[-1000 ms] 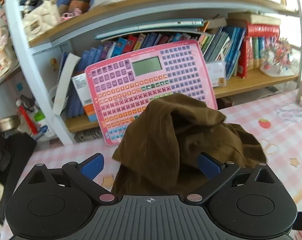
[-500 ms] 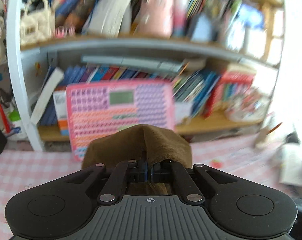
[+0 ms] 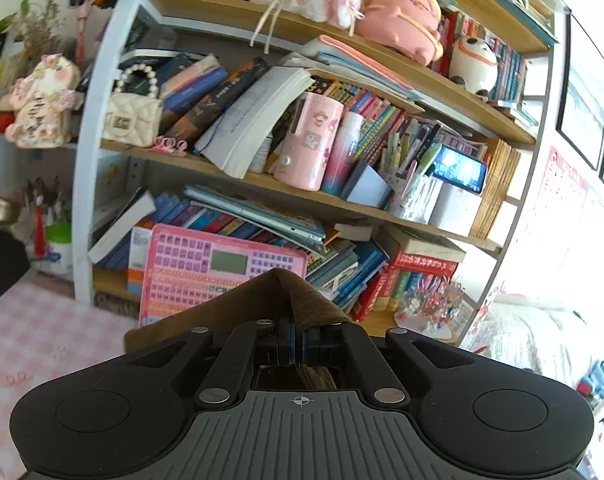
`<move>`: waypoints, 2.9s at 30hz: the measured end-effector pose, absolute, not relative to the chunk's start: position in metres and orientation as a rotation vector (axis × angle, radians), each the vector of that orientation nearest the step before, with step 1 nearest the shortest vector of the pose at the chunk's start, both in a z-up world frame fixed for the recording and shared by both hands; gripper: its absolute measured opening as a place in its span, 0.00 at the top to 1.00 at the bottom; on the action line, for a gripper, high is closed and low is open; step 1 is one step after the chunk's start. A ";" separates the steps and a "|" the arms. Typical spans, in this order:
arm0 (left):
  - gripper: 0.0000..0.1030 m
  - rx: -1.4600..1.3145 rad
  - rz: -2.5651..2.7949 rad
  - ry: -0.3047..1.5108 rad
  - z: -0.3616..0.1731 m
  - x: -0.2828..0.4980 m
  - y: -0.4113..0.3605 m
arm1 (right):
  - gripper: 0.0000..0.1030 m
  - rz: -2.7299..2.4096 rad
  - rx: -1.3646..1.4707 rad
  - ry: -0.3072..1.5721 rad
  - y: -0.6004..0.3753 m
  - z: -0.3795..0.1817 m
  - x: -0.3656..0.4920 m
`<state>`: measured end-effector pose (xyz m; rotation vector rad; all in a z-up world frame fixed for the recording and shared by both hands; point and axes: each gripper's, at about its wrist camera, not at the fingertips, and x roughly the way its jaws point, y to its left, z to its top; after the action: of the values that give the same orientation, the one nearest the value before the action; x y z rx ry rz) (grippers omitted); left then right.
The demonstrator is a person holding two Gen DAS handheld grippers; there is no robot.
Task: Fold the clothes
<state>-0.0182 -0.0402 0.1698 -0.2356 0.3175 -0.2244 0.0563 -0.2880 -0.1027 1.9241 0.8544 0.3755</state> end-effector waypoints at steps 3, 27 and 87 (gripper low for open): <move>0.99 -0.237 -0.192 0.335 0.175 -0.036 -0.036 | 0.18 0.360 1.970 0.842 -0.283 -0.110 0.067; 0.64 -0.322 0.094 0.946 0.004 -0.037 0.068 | 0.96 0.529 1.004 0.064 -0.371 0.155 0.100; 0.88 -0.491 -0.241 0.864 -0.073 0.124 0.169 | 0.52 -0.075 0.498 0.927 -0.235 -0.024 -0.053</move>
<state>0.1239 0.1689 -0.0728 -0.4907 0.8639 -0.2412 -0.0526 -0.2349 -0.0239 0.4979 0.9272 -0.0747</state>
